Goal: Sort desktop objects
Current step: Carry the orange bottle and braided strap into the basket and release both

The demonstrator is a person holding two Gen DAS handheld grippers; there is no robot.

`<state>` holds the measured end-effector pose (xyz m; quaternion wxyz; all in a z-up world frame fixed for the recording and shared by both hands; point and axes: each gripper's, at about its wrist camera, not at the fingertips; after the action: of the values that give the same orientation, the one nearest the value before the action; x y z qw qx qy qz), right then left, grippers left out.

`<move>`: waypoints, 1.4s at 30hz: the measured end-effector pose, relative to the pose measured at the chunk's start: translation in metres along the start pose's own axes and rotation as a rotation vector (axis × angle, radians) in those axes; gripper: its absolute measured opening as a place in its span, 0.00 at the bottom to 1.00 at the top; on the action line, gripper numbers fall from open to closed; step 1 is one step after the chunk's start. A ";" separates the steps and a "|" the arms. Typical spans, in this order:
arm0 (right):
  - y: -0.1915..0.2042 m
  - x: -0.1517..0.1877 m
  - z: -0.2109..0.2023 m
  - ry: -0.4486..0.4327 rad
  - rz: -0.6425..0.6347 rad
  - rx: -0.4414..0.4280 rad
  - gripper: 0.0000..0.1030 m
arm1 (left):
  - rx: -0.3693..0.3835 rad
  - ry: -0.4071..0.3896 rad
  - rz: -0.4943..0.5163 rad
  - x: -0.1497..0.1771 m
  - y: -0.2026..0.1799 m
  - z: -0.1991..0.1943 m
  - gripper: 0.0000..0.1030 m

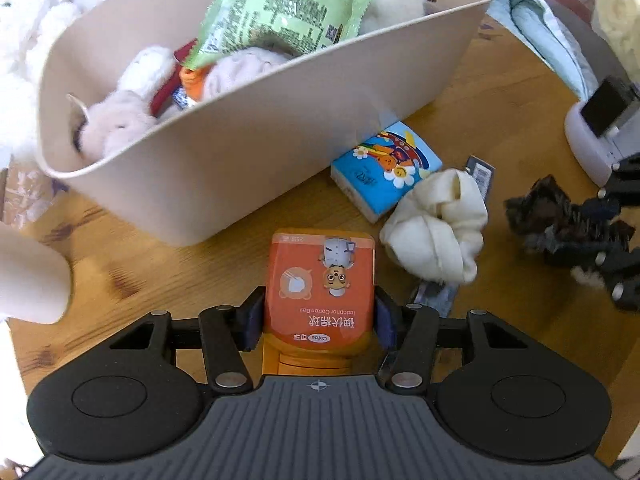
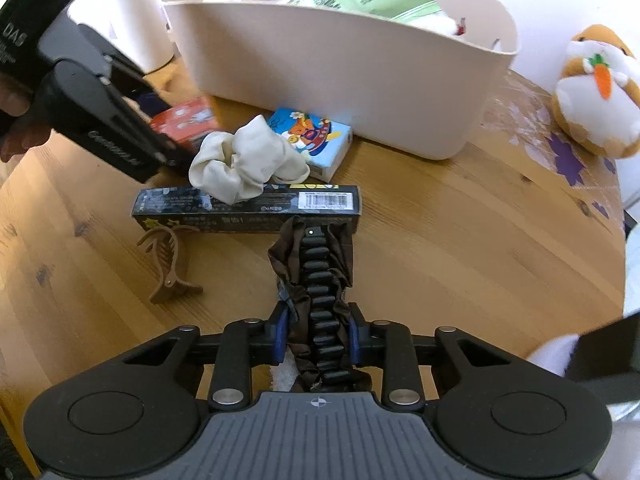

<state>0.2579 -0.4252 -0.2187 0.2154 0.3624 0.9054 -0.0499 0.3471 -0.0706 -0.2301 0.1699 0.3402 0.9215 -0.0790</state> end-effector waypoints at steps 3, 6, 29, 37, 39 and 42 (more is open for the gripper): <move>-0.001 0.004 -0.012 -0.005 0.009 0.005 0.26 | -0.007 -0.022 0.022 0.010 0.003 -0.018 0.53; -0.004 0.003 -0.026 -0.024 0.013 0.017 0.26 | -0.011 -0.048 0.024 0.014 0.008 -0.037 0.53; -0.068 -0.083 -0.136 -0.337 0.146 0.112 0.26 | -0.080 -0.276 0.072 -0.042 0.036 -0.144 0.53; -0.086 -0.125 -0.126 -0.402 0.312 0.086 0.26 | -0.082 -0.340 -0.052 -0.077 0.058 -0.137 0.53; -0.088 -0.135 -0.120 -0.397 0.329 0.082 0.26 | -0.095 -0.340 -0.074 -0.086 0.062 -0.129 0.53; -0.088 -0.155 -0.110 -0.393 0.342 0.065 0.26 | -0.090 -0.328 -0.103 -0.096 0.068 -0.116 0.53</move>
<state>0.2593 -0.5615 -0.0593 0.3806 0.5004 0.7697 -0.1113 0.4295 -0.0469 -0.0888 0.3287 0.2670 0.9003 -0.1008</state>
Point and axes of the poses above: each gripper's, at about its wrist camera, not at the fingertips, and z roughly the way its jaws point, y to its left, x to its underside, and after that the axes turned 3 degrees about x, right-handed
